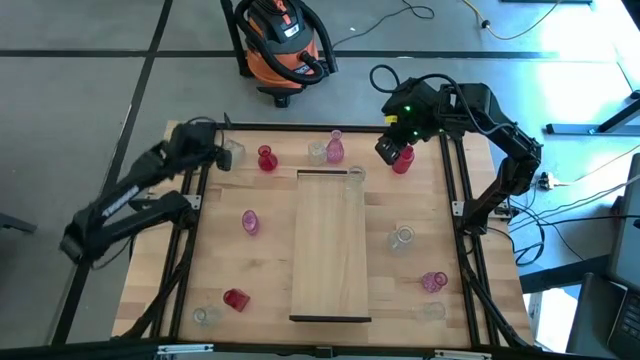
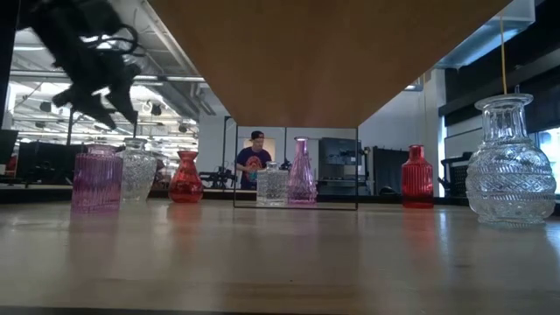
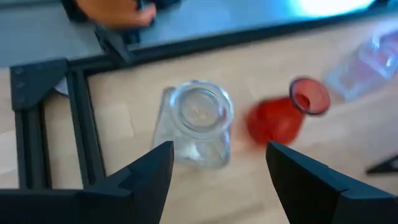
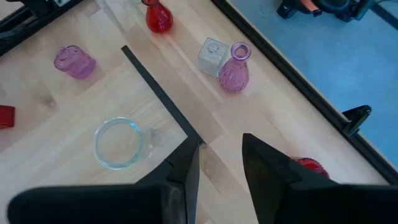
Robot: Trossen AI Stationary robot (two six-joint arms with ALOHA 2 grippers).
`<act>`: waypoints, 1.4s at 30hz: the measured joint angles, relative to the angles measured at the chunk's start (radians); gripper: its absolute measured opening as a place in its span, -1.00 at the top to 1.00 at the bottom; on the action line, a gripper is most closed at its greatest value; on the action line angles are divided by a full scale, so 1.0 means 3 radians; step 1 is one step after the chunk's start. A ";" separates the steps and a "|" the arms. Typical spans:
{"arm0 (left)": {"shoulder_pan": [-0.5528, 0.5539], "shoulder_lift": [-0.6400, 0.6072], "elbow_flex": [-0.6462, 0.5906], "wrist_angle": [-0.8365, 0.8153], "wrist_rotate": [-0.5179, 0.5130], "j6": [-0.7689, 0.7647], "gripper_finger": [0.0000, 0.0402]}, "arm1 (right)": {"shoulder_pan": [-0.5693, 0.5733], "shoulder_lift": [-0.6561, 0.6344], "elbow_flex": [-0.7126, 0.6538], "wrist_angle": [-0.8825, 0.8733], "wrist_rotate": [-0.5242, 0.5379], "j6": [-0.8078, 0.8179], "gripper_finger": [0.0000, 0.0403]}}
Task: Sort vases onto shelf
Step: Put the transparent vase on the shelf aligned with the transparent vase on the top
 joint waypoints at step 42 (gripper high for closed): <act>-0.0114 0.0141 -0.0537 0.1329 -0.0720 -0.1882 -0.25 | 0.0000 0.0008 -0.0001 0.0000 -0.0267 0.0083 0.47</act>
